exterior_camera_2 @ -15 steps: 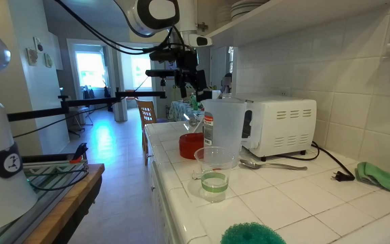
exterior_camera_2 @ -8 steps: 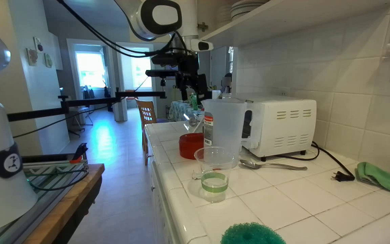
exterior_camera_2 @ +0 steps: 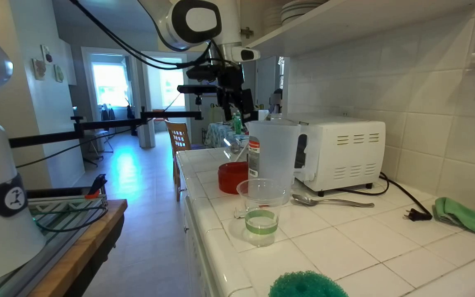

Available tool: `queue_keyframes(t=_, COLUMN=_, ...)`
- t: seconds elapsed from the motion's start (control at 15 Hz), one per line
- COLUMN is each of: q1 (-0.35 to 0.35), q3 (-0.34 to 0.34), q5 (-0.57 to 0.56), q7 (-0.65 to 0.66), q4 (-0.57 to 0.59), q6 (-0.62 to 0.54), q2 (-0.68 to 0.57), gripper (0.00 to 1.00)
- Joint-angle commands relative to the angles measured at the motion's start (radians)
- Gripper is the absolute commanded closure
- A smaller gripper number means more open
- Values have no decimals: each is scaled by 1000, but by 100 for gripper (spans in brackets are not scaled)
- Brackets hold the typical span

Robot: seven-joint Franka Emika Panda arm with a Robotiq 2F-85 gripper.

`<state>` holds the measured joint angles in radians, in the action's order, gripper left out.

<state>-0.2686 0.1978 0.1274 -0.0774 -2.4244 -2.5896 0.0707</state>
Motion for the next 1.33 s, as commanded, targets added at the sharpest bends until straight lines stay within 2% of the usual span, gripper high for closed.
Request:
queue_keyframes(t=0.0, q1=10, q3=21, q5=-24, q7=68, q4=18, q6=-28, q2=-37, gripper=0)
queue_keyframes(t=0.47, q1=12, q3=30, q5=-99, q7=181, q4=30, q6=-34, q2=-104, gripper=0)
queue_keyframes(t=1.0, q1=11, q3=18, q5=-117, q7=249, q4=55, q6=-45, q2=-192, gripper=0)
queue_keyframes(t=1.27, q1=5, q3=4, q5=-165, q7=286, q4=65, q6=-32, q2=-224, gripper=0)
